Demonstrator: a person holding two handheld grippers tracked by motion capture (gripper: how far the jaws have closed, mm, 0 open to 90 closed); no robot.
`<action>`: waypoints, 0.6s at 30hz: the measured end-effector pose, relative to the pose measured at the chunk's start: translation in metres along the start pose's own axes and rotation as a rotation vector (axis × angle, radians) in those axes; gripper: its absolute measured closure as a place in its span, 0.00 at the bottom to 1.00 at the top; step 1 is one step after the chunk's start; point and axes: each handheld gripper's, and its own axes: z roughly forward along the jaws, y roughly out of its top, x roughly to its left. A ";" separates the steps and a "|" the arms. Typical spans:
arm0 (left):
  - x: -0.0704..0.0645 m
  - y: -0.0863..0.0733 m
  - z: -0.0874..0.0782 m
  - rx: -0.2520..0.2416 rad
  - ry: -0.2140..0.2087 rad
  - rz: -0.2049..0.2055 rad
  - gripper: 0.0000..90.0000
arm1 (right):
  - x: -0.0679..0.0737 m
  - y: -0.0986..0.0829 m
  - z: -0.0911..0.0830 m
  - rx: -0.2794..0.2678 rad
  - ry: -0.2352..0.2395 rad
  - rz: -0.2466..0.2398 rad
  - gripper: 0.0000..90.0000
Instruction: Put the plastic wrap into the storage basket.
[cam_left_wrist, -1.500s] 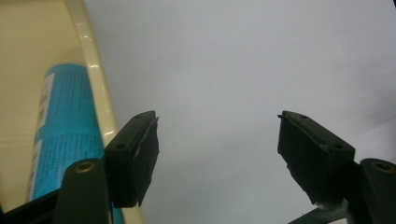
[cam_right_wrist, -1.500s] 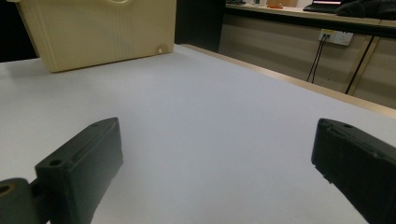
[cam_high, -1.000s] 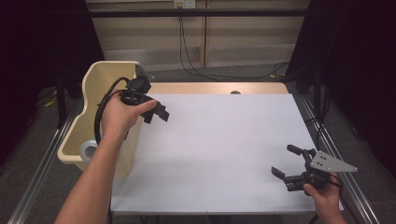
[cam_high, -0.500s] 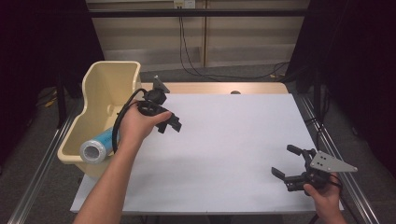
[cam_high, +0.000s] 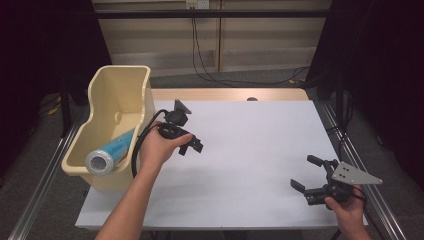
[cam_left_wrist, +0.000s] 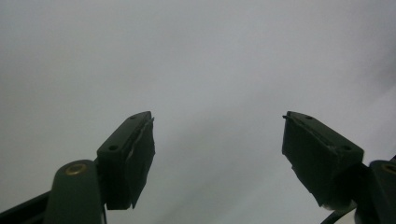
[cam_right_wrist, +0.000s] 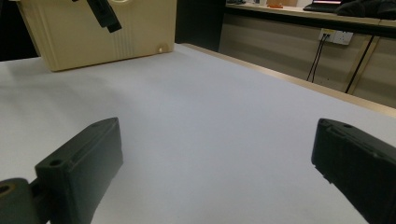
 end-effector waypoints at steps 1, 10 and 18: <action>0.000 -0.002 0.003 -0.009 -0.005 0.000 0.28 | 0.000 0.000 0.000 0.000 0.000 0.000 0.02; 0.001 -0.019 0.025 -0.086 -0.014 0.033 0.28 | 0.000 0.000 0.001 0.003 0.004 -0.005 0.02; 0.005 -0.036 0.035 -0.217 -0.028 0.069 0.28 | 0.000 0.000 0.001 0.004 0.004 -0.009 0.02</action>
